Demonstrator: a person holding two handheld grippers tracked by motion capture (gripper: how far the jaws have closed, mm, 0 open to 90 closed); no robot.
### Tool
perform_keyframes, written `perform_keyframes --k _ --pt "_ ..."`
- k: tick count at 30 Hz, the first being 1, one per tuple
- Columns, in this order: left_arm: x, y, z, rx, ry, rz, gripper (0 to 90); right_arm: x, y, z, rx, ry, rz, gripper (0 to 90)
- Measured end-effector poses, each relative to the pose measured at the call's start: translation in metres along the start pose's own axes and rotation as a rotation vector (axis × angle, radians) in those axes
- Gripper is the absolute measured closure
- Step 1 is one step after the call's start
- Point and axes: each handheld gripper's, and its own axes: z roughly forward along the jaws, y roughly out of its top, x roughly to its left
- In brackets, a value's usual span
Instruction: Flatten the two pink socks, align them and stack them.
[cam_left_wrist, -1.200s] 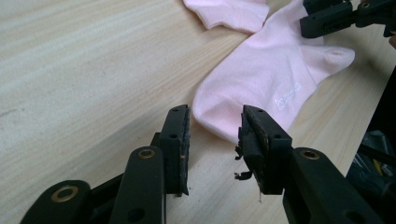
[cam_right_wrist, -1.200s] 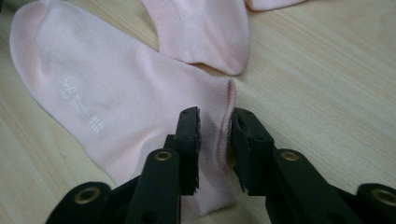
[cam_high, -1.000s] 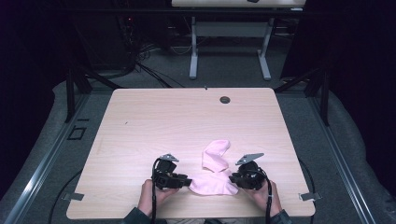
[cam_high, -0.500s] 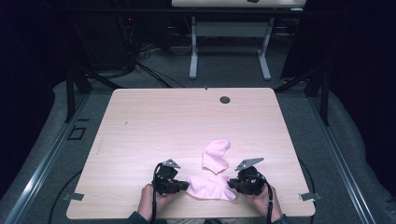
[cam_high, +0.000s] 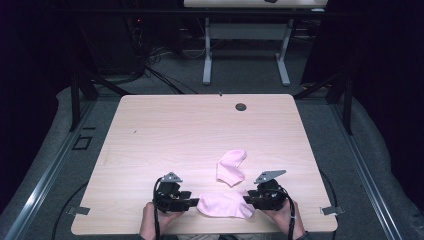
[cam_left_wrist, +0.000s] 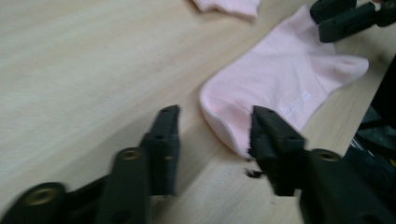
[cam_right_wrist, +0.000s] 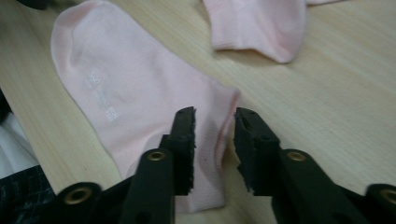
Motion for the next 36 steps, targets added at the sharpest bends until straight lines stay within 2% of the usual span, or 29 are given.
perform_keyframes --k 1,4,5,7,8,9,10,11,12,14,15,16,17,18,19,20,21,22,23,24,25,26,28,30,32,36 --pt "0.002 0.000 -0.002 -0.007 0.029 -0.001 31.2 -0.003 0.003 -0.005 -0.023 -0.008 0.001 52.4" --pt "0.011 -0.001 -0.007 -0.027 0.117 0.012 19.6 -0.005 0.011 -0.011 -0.041 -0.035 -0.011 40.7" --pt "0.014 -0.002 -0.007 -0.023 0.147 0.015 15.9 -0.005 0.011 -0.011 -0.041 -0.035 -0.011 40.7" --pt "0.021 -0.005 -0.004 -0.015 0.207 0.022 14.3 -0.006 0.017 -0.013 -0.046 -0.043 -0.023 32.7" --pt "0.027 -0.008 -0.001 -0.002 0.256 0.029 9.3 -0.006 0.024 -0.013 -0.048 -0.060 -0.046 26.2" --pt "0.029 -0.009 0.000 0.010 0.292 0.046 5.9 -0.005 0.028 -0.012 -0.049 -0.054 -0.058 22.7" --pt "0.029 -0.009 0.000 0.010 0.292 0.046 3.4 -0.005 0.028 -0.012 -0.049 -0.054 -0.058 22.7" --pt "0.030 -0.011 0.002 0.007 0.309 0.049 1.9 -0.003 0.035 -0.010 -0.041 -0.053 -0.083 17.4" --pt "0.034 -0.013 0.005 0.011 0.337 0.056 0.8 -0.001 0.039 -0.008 -0.041 -0.049 -0.099 16.1" --pt "0.035 -0.014 0.006 0.007 0.346 0.059 0.1 0.000 0.043 -0.006 -0.042 -0.040 -0.108 15.3" --pt "0.036 -0.014 0.007 0.005 0.359 0.061 0.1 0.002 0.046 -0.004 -0.043 -0.040 -0.127 16.3" --pt "0.037 -0.015 0.009 -0.004 0.378 0.076 0.1 0.006 0.055 0.001 -0.030 -0.036 -0.176 20.5" --pt "0.037 -0.015 0.009 -0.004 0.378 0.076 0.0 0.008 0.059 0.005 -0.028 -0.036 -0.191 25.7" --pt "0.038 -0.015 0.009 -0.002 0.382 0.079 0.0 0.008 0.059 0.005 -0.028 -0.036 -0.191 25.7" --pt "0.038 -0.016 0.009 -0.007 0.388 0.087 0.0 0.011 0.063 0.009 -0.020 -0.032 -0.210 30.3" --pt "0.039 -0.017 0.010 -0.021 0.391 0.086 0.0 0.013 0.072 0.019 0.002 -0.047 -0.243 36.7" --pt "0.039 -0.017 0.010 -0.033 0.393 0.086 0.0 0.013 0.076 0.024 0.022 -0.035 -0.262 40.4" --pt "0.040 -0.018 0.010 -0.044 0.395 0.089 0.0 0.013 0.076 0.024 0.022 -0.035 -0.262 40.4" --pt "0.042 -0.020 0.010 -0.059 0.388 0.089 0.0 0.013 0.082 0.038 0.045 -0.046 -0.279 46.2" --pt "0.042 -0.020 0.010 -0.059 0.388 0.089 0.0 0.013 0.082 0.038 0.045 -0.046 -0.279 46.2" --pt "0.042 -0.021 0.010 -0.068 0.387 0.093 0.0 0.012 0.085 0.049 0.080 -0.038 -0.296 50.1" --pt "0.042 -0.021 0.010 -0.068 0.387 0.093 0.0 0.012 0.085 0.049 0.080 -0.038 -0.296 50.1" --pt "0.043 -0.021 0.010 -0.069 0.389 0.094 0.0 0.011 0.087 0.062 0.117 -0.045 -0.296 53.8" --pt "0.043 -0.021 0.010 -0.070 0.389 0.093 0.0 0.010 0.087 0.065 0.131 -0.057 -0.296 55.6" --pt "0.043 -0.021 0.010 -0.070 0.388 0.093 0.0 0.007 0.085 0.072 0.148 -0.066 -0.286 61.3" --pt "0.043 -0.021 0.010 -0.070 0.388 0.094 0.0 0.003 0.084 0.073 0.124 -0.049 -0.257 74.4"
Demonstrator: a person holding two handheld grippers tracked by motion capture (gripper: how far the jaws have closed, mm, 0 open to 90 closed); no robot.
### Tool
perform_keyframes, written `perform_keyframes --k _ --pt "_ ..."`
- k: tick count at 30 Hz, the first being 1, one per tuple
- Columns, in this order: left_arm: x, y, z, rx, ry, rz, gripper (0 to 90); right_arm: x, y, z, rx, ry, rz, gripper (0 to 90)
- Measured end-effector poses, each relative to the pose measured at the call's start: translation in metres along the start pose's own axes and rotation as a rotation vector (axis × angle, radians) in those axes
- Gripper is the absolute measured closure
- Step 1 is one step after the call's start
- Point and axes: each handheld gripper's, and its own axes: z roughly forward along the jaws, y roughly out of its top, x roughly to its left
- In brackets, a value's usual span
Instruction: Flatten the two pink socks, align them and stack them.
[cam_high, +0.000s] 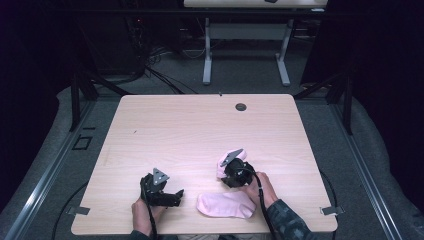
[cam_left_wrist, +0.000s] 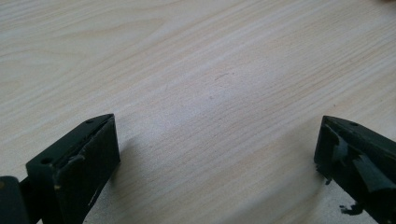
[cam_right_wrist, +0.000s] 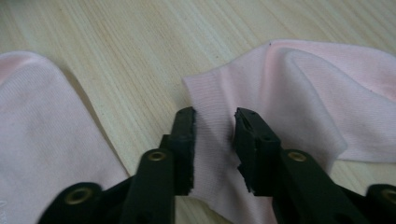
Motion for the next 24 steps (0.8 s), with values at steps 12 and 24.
perform_keyframes --k 12,24 --pt "0.000 0.000 0.000 0.001 0.000 0.002 0.0 -0.019 -0.007 -0.017 -0.116 0.090 0.164 83.7" --pt "-0.008 0.017 -0.002 -0.044 -0.048 0.009 0.5 -0.032 -0.003 -0.065 -0.291 0.147 0.272 83.6"
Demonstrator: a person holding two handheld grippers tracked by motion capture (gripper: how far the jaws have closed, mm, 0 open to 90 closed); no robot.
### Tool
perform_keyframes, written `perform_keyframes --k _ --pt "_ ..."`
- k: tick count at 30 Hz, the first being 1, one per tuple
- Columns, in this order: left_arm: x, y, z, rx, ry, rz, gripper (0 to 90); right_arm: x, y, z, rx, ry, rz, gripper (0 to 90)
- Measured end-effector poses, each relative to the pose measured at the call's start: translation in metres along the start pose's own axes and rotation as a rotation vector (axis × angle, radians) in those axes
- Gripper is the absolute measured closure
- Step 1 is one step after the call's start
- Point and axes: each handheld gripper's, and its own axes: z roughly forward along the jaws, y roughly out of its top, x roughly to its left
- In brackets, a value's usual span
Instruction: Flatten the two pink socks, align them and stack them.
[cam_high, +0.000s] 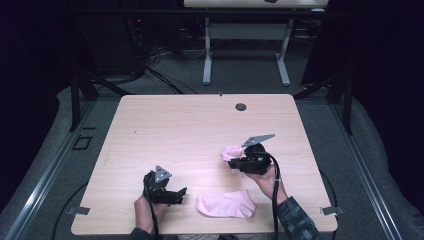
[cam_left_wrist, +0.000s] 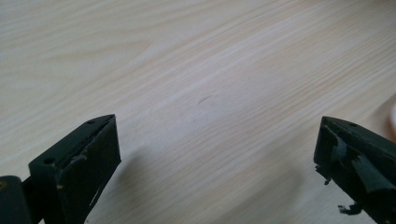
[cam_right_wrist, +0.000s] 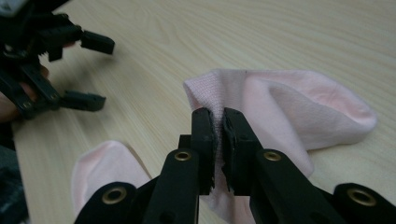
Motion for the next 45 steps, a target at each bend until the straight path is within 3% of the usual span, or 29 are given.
perform_keyframes --k 2,7,9,15,18,19,22,23,28,30,31,32,33,35,37,38,42,45 --pt "-0.009 0.013 -0.003 -0.033 -0.030 0.026 0.6 0.001 0.005 -0.009 -0.057 0.027 0.040 83.6" --pt "-0.025 0.033 -0.006 -0.086 -0.071 0.072 1.7 0.006 0.013 -0.021 -0.121 0.059 0.067 83.5" --pt "-0.038 0.044 -0.003 -0.108 -0.098 0.109 2.5 0.010 0.017 -0.027 -0.165 0.072 0.084 83.4" --pt "-0.051 0.056 0.004 -0.128 -0.140 0.143 4.6 0.017 0.021 -0.032 -0.188 0.098 0.074 83.3" --pt "-0.045 0.060 0.007 -0.134 -0.155 0.126 7.9 0.023 0.021 -0.032 -0.174 0.088 0.042 83.3" --pt "-0.037 0.062 0.009 -0.141 -0.179 0.105 11.5 0.025 0.021 -0.032 -0.158 0.091 0.024 83.3" --pt "-0.028 0.064 0.012 -0.142 -0.196 0.084 16.0 0.028 0.021 -0.030 -0.147 0.093 0.008 83.3" --pt "-0.019 0.067 0.015 -0.135 -0.229 0.075 17.5 0.032 0.021 -0.030 -0.128 0.097 -0.017 83.3" --pt "-0.008 0.076 0.022 -0.124 -0.282 0.092 21.7 0.038 0.022 -0.032 -0.123 0.120 -0.043 83.3" --pt "-0.004 0.081 0.028 -0.093 -0.378 0.107 30.2 0.041 0.022 -0.034 -0.122 0.157 -0.057 83.3" --pt "-0.004 0.081 0.028 -0.093 -0.378 0.107 38.0 0.041 0.022 -0.034 -0.127 0.162 -0.057 83.3" --pt "-0.004 0.082 0.031 -0.086 -0.437 0.105 38.0 0.041 0.022 -0.034 -0.127 0.162 -0.057 83.3" --pt "-0.006 0.082 0.032 -0.077 -0.450 0.111 42.5 0.040 0.021 -0.035 -0.128 0.171 -0.054 83.3" --pt "-0.010 0.082 0.033 -0.061 -0.452 0.135 65.1 0.038 0.019 -0.035 -0.133 0.170 -0.039 83.3" --pt "-0.016 0.080 0.032 -0.067 -0.429 0.161 84.7 0.029 0.013 -0.033 -0.142 0.170 -0.005 83.2" --pt "-0.021 0.080 0.030 -0.057 -0.398 0.177 85.8 0.026 0.010 -0.033 -0.147 0.173 0.008 83.2" --pt "-0.025 0.080 0.026 -0.051 -0.369 0.188 86.4 0.018 0.002 -0.033 -0.158 0.160 0.044 83.2" --pt "-0.026 0.083 0.018 -0.018 -0.363 0.192 86.3 0.011 -0.008 -0.035 -0.182 0.150 0.088 83.1"
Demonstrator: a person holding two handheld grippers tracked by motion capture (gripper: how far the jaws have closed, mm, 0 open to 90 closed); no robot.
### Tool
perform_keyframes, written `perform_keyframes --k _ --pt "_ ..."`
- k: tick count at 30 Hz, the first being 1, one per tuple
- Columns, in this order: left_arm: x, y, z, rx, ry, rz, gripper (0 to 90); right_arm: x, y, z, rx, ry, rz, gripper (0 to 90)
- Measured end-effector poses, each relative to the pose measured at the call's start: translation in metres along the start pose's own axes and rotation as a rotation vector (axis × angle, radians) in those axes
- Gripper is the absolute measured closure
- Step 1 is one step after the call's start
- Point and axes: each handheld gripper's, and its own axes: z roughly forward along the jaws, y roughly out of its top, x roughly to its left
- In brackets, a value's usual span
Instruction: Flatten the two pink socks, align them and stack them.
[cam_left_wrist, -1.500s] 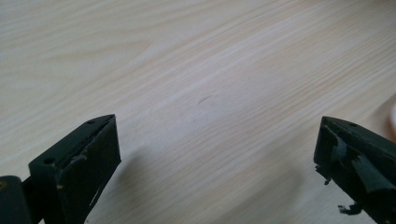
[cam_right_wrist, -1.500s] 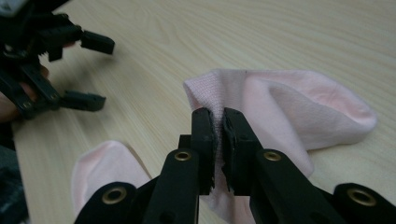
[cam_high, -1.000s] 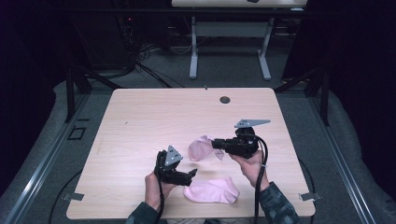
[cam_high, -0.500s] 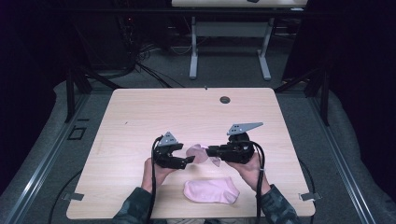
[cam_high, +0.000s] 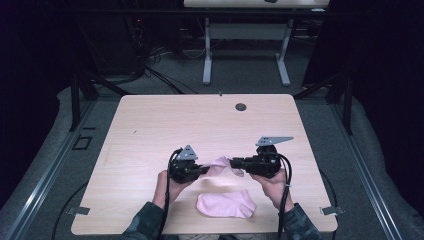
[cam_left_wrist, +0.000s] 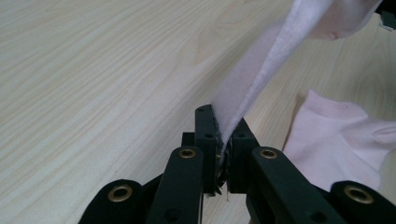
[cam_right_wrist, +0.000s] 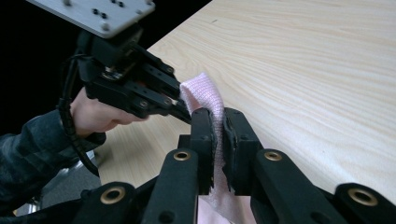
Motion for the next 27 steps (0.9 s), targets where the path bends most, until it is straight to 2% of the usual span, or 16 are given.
perform_keyframes --k 2,5,6,8,10,14,16,21,27 --pt "-0.001 0.001 -0.002 0.005 -0.007 -0.005 86.2 -0.002 -0.002 -0.001 0.001 -0.004 0.004 83.1" --pt "-0.003 0.006 -0.005 0.058 -0.001 -0.007 86.1 -0.005 -0.007 -0.001 0.001 -0.008 0.021 83.2" --pt "-0.002 0.008 -0.005 0.081 -0.002 -0.008 85.3 -0.007 -0.010 0.000 0.004 -0.022 0.024 83.2" --pt "-0.002 0.008 -0.005 0.091 0.008 -0.007 84.7 -0.009 -0.011 0.001 0.006 -0.024 0.032 83.2" --pt "-0.001 0.007 0.001 0.119 0.014 -0.017 84.4 -0.016 -0.016 0.004 0.013 -0.029 0.065 83.2" --pt "0.000 0.007 0.008 0.152 0.010 -0.028 84.6 -0.024 -0.021 0.008 0.035 -0.039 0.095 83.1" --pt "0.003 0.007 0.015 0.184 -0.002 -0.052 85.1 -0.032 -0.025 0.013 0.049 -0.052 0.129 83.2" --pt "0.010 0.010 0.026 0.227 -0.009 -0.079 85.0 -0.043 -0.029 0.020 0.073 -0.086 0.153 83.1" --pt "0.017 0.010 0.035 0.269 0.001 -0.084 83.8 -0.050 -0.031 0.026 0.100 -0.107 0.163 82.9"
